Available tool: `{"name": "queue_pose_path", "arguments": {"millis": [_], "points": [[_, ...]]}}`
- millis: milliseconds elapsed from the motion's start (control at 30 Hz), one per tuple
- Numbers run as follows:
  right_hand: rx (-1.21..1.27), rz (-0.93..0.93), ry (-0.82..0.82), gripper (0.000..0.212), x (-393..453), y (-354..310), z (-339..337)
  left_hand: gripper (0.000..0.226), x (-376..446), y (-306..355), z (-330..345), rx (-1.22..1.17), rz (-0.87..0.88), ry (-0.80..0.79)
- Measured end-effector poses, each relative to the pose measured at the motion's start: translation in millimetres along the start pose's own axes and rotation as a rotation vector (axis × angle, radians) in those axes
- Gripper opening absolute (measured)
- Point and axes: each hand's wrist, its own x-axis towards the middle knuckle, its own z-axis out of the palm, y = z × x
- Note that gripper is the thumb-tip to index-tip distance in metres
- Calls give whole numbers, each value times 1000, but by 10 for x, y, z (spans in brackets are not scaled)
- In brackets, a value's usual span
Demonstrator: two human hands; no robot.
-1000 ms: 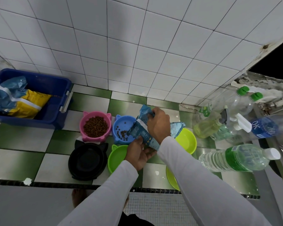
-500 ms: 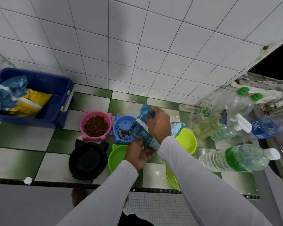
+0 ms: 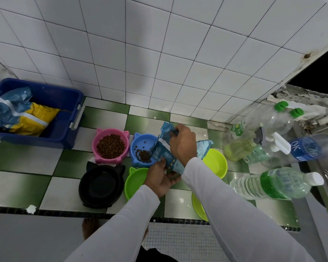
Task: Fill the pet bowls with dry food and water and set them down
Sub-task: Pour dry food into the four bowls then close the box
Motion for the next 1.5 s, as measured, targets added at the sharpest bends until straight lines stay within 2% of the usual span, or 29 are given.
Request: {"name": "queue_pose_path", "arguments": {"millis": [400, 700, 900, 1067, 1300, 1500], "points": [[13, 19, 1, 13, 23, 10, 14, 31, 54, 16, -22, 8, -5, -5], [16, 17, 21, 13, 46, 15, 28, 26, 73, -4, -17, -23, -37, 2], [26, -7, 33, 12, 45, 19, 21, 30, 82, -14, 12, -61, -3, -6], [30, -6, 19, 15, 41, 4, 16, 24, 76, -28, 50, -138, 18, -15], [33, -9, 10, 18, 47, -10, 5, 23, 32, -54, 112, -83, 78, -46], [10, -3, 12, 19, 46, -7, -4, 32, 33, -95, 129, -56, 91, -40]]}}
